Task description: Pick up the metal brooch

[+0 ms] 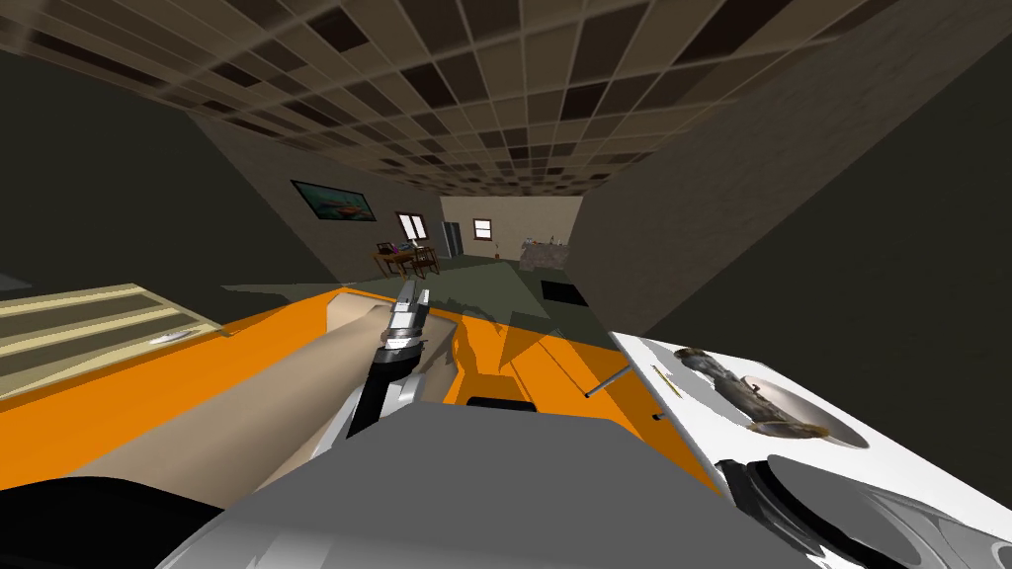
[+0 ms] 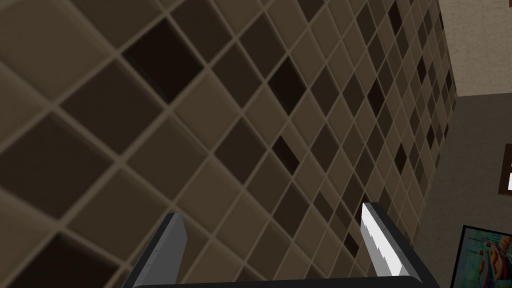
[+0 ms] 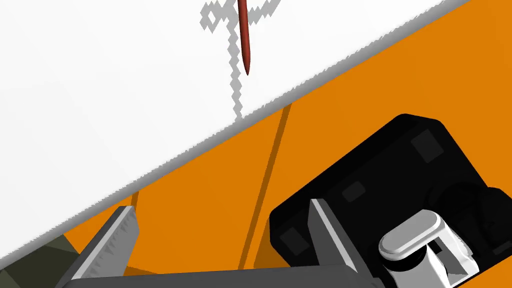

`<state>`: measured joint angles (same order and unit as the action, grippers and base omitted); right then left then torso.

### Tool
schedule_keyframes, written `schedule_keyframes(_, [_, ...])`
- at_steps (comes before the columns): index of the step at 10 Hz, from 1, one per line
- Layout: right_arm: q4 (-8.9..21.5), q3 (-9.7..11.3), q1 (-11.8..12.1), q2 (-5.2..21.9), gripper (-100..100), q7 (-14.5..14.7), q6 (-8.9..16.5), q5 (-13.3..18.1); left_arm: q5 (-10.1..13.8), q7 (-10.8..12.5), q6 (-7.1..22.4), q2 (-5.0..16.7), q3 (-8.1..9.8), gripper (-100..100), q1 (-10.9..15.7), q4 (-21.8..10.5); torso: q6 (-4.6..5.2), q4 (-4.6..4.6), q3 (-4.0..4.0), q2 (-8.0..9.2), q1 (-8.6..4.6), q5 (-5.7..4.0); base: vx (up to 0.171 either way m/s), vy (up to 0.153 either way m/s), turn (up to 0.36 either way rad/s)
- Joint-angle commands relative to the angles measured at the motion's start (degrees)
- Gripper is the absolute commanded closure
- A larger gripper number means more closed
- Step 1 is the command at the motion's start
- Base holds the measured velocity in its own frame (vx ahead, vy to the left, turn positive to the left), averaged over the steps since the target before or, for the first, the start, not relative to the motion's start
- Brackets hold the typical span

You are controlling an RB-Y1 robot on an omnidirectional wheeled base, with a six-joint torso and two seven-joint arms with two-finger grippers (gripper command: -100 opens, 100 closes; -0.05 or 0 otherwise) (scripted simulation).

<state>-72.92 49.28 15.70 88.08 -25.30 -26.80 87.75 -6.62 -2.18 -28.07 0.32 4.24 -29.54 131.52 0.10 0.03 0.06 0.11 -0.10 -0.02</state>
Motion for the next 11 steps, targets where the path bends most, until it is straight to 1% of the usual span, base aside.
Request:
schedule_keyframes(1, [2.51, 0.32, -0.47, -0.33, -100, 1.58, -0.91, -0.35, 0.00, 0.00, 0.00, 0.00, 0.00, 0, 0.00, 0.00, 0.00, 0.00, 0.00, 0.00, 0.00, 0.00, -0.007, -0.026, 0.014])
schedule_keyframes(2, [2.51, 0.32, -0.47, -0.33, -100, 1.58, -0.91, -0.35, 0.00, 0.00, 0.00, 0.00, 0.00, 0, 0.00, 0.00, 0.00, 0.00, 0.00, 0.01, 0.01, -0.02, -0.004, -0.012, -0.003])
schedule_keyframes(5, [5.67, 4.39, 0.49, 1.52, -100, 0.72, -1.01, 2.27, 0.00, 0.00, 0.00, 0.00, 0.00, 0, 0.00, 0.00, 0.01, 0.01, 0.01, 0.02, -0.06, -0.02, -0.008, -0.045, 0.014])
schedule_keyframes(6, [6.74, 6.41, 1.00, 1.45, -100, 0.40, -0.98, 3.11, 0.00, 0.00, 0.00, 0.00, 0.00, 0, 0.00, 0.00, 0.01, 0.01, 0.02, 0.04, -0.12, -0.04, -0.028, -0.096, -0.013])
schedule_keyframes(7, [6.74, 6.41, 1.00, 1.45, -100, 0.40, -0.98, 3.11, 0.00, 0.00, 0.00, 0.01, 0.01, 0, 0.00, 0.00, 0.03, 0.02, 0.06, 0.10, -0.24, -0.06, -0.026, -0.080, -0.008])
schedule_keyframes(8, [6.75, 7.88, 1.24, -0.31, -100, 0.18, -0.75, 3.32, 0.00, 0.00, 0.00, 0.00, 0.00, 0, 0.00, 0.00, 0.01, 0.03, 0.06, 0.10, -0.21, -0.07, -0.016, -0.070, -0.024])
schedule_keyframes(9, [6.21, 7.48, 0.74, 0.26, -100, -1.11, -0.87, 4.64, 0.00, 0.00, 0.00, 0.00, 0.01, 0, 0.00, 0.00, 0.02, 0.02, 0.05, 0.08, -0.18, -0.09, -0.007, -0.031, -0.007])
schedule_keyframes(10, [6.13, 7.68, 0.77, 0.10, 0, -1.47, -0.79, 4.85, 0.00, 0.00, 0.00, 0.00, 0.00, 0, 0.00, 0.00, -0.01, 0.02, 0.02, 0.03, -0.04, -0.04, -0.002, -0.006, 0.002])
schedule_keyframes(11, [8.03, 7.54, 0.47, -1.46, -100, -1.52, -1.47, 4.31, 0.00, 0.00, 0.00, 0.00, 0.00, 0, 0.00, 0.00, -0.01, 0.01, 0.00, 0.00, 0.06, -0.01, -0.075, -0.015, 0.189])
